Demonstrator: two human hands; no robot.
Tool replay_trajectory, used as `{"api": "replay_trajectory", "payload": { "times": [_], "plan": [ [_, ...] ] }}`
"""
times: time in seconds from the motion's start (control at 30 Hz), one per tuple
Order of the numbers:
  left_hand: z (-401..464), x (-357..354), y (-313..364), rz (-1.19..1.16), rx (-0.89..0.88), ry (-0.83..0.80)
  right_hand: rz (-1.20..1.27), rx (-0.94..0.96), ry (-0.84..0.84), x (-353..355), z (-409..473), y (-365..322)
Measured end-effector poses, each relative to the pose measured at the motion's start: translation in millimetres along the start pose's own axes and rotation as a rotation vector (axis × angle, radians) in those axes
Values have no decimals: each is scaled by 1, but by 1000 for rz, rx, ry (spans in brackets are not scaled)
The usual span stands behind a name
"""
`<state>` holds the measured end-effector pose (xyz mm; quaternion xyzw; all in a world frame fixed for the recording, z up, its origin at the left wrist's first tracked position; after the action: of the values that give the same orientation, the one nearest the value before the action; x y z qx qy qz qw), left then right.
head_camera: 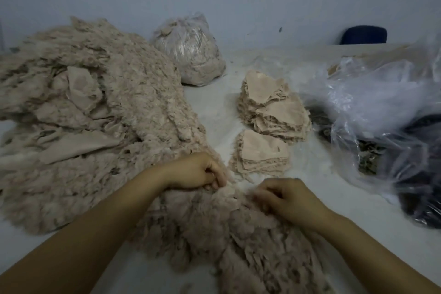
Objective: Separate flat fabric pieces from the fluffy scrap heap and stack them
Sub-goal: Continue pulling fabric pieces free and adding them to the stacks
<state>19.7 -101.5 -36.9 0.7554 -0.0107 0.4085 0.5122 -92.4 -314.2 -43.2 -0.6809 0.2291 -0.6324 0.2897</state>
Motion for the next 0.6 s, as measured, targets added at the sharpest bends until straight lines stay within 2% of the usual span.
{"api": "replay_trajectory", "payload": {
  "times": [0.1,0.2,0.23,0.3,0.37,0.47,0.6],
  "plan": [
    [-1,-2,0,80,-26,82,-31,31,93,-15,20,-24],
    [-2,-8,0,-43,-3,174,-244,-55,-22,-36,39,-35],
    [-3,-9,0,-61,-9,194,-223,-65,-32,-40,41,-35],
    [-6,-10,0,-82,-63,183,-13,-49,25,-39,41,-33],
    [-10,-10,1,-97,-94,115,191,-52,178,-31,39,-28],
    [-11,-6,-3,-8,-64,65,446,-122,343,-13,40,-16],
    [-6,4,4,-24,-42,92,742,-197,329,-9,43,-6]
  ]
}}
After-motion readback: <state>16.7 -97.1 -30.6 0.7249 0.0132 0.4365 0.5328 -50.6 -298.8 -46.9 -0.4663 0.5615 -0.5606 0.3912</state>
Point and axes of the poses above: each hand's wrist, its own z-axis towards the middle knuckle, its own x-axis out of the back of the hand, y = z × x, the point moved 1 cm from there along z, towards the middle knuckle, and after that the axes turned 7 degrees about -x, right-handed, at the moved point
